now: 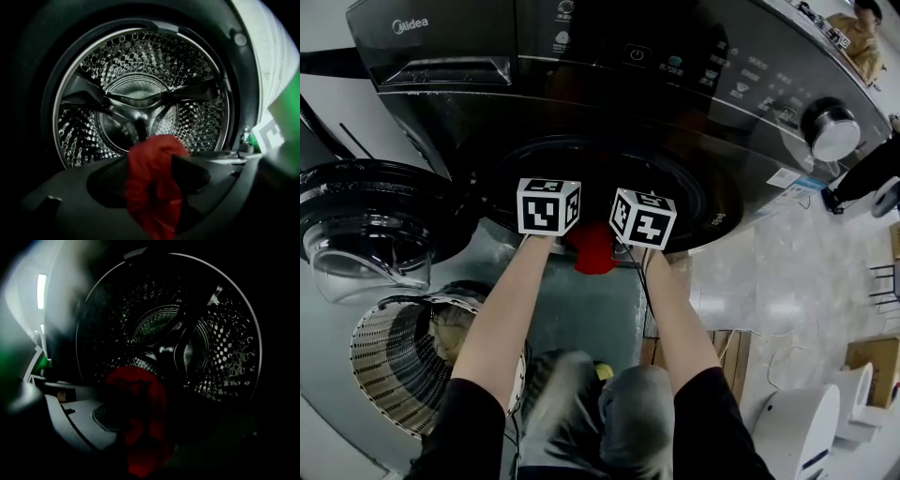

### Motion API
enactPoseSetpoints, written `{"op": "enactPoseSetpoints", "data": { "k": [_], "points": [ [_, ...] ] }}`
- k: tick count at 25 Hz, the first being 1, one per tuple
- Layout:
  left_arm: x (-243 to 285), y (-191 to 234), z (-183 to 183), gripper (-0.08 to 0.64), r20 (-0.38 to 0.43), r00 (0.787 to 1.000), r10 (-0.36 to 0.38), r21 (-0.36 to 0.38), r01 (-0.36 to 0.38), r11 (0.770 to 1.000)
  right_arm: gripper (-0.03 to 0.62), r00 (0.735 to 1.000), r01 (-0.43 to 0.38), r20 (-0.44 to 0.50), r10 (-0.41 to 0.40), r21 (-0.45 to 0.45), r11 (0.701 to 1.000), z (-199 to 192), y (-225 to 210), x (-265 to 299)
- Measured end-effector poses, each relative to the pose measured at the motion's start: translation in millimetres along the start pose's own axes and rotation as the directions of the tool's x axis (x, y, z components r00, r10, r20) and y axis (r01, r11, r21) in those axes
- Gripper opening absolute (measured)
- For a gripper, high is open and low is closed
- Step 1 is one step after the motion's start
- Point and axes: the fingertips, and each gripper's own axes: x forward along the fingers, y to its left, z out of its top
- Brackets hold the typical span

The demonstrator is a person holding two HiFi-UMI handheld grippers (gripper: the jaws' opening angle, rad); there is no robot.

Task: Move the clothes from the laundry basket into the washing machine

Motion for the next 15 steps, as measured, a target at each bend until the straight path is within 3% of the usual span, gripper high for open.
{"op": "enactPoseSetpoints", "data": {
  "k": [8,15],
  "points": [
    [-23.4,-5.6,1.6,0.284,-0.014,1.000,0.014,0.005,-0.014,1.000,0.248,1.000,0.003,0.000,-0.003,0.038,0.999,0.9,8.6,-22.6],
    [-55.4,-13.0,15.9,0.142,-0.042,0.998,0.039,-0.020,-0.040,0.999,0.098,1.000,0.014,-0.017,-0.014,0.007,1.000,16.4,20.1,-56.7]
  ]
}}
